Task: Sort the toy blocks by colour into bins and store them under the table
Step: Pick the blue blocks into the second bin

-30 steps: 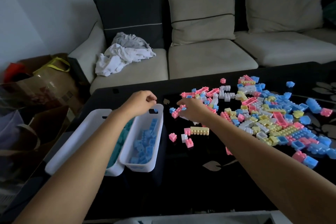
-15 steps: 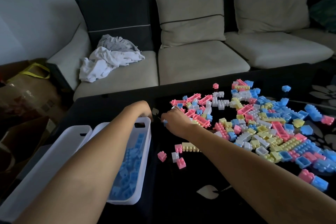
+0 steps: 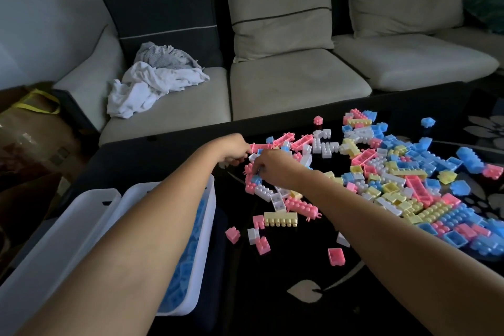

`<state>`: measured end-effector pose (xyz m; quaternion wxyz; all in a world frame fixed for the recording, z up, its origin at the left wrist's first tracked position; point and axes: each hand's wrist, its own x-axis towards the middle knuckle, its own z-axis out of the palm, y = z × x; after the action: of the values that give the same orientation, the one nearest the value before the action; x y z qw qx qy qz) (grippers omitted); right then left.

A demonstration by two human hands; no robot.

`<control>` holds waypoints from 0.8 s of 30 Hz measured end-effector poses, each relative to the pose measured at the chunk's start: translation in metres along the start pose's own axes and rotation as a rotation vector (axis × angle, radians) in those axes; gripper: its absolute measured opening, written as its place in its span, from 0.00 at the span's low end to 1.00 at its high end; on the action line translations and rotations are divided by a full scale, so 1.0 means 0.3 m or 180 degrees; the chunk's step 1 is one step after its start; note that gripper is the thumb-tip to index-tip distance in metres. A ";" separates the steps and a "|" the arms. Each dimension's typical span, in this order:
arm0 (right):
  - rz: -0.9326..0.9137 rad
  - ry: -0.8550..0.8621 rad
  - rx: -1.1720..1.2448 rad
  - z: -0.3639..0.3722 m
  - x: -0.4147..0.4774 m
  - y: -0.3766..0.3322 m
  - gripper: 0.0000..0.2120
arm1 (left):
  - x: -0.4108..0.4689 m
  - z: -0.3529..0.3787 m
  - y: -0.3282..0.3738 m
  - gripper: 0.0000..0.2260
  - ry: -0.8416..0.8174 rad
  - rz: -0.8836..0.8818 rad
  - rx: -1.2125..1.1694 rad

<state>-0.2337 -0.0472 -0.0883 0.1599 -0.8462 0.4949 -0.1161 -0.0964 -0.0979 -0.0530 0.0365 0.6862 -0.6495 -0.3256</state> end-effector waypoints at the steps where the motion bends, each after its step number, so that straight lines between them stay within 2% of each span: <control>1: -0.0046 -0.0024 -0.0022 0.002 -0.004 -0.003 0.15 | 0.003 0.006 0.014 0.10 -0.0006 0.0118 0.0108; 4: -0.0263 -0.0216 -0.0437 0.019 -0.029 0.002 0.19 | 0.012 0.027 0.038 0.16 0.0149 0.0430 0.0421; 7: -0.0655 -0.0277 -0.1138 0.044 -0.075 0.011 0.23 | 0.011 0.038 0.045 0.13 0.0367 0.0632 0.0650; 11: -0.1016 -0.0281 -0.1503 0.060 -0.126 0.012 0.33 | 0.026 0.060 0.048 0.12 0.0386 0.0782 0.0830; 14: -0.1280 -0.0302 -0.1545 0.070 -0.152 0.006 0.30 | 0.034 0.090 0.056 0.12 0.0455 0.0788 0.0900; 17: -0.1359 -0.0308 -0.1329 0.083 -0.179 -0.002 0.21 | 0.032 0.114 0.066 0.07 0.0510 0.0740 0.0807; 20: -0.1247 -0.0230 -0.1113 0.088 -0.200 -0.008 0.15 | 0.009 0.127 0.081 0.04 0.0404 0.0656 0.0770; 24: -0.1122 -0.0238 -0.0778 0.044 -0.236 -0.012 0.13 | -0.039 0.133 0.092 0.05 0.0176 0.0574 0.0740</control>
<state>-0.2605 0.0185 -0.1018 0.0517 -0.9364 0.3434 -0.0500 -0.1394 -0.0764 -0.0665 0.0039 0.6334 -0.7405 -0.2246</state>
